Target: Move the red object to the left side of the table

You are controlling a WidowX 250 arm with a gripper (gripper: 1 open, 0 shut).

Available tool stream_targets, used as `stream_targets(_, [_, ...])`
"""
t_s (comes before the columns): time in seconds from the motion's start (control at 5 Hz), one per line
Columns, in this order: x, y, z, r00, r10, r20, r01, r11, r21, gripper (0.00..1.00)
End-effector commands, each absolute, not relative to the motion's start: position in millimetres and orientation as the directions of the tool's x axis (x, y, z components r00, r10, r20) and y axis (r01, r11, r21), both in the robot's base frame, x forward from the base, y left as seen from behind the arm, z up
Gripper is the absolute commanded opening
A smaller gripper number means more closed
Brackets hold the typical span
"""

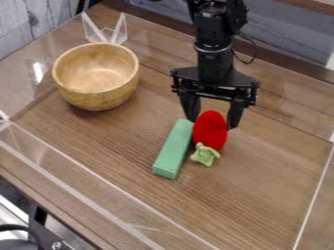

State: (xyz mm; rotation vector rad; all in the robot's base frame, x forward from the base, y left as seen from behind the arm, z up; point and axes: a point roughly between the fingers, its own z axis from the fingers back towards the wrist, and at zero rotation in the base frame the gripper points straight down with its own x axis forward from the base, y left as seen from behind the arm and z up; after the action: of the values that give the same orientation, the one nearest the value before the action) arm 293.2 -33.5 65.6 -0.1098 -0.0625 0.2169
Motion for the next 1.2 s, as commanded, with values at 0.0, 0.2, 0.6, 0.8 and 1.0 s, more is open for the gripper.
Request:
stream_targets(0.0, [297.1,-34.5,79.8,0.971,0.213,0.111,-0.199,0.972,-0.121,1.00])
stream_targets(0.2, [297.1,-35.4,79.2,0.970,0.213,0.114,-0.199,0.973,-0.117,1.00])
stream_targets(0.6, [298.3,-34.0,78.2,0.970,0.212,0.116,-0.199,0.974,-0.110,1.00])
stream_targets(0.8, [298.6,-33.6,77.9,0.971,0.211,0.115,-0.199,0.974,-0.106,1.00])
stream_targets(1.0, [298.5,-34.0,77.9,0.971,0.212,0.114,-0.200,0.974,-0.104,1.00])
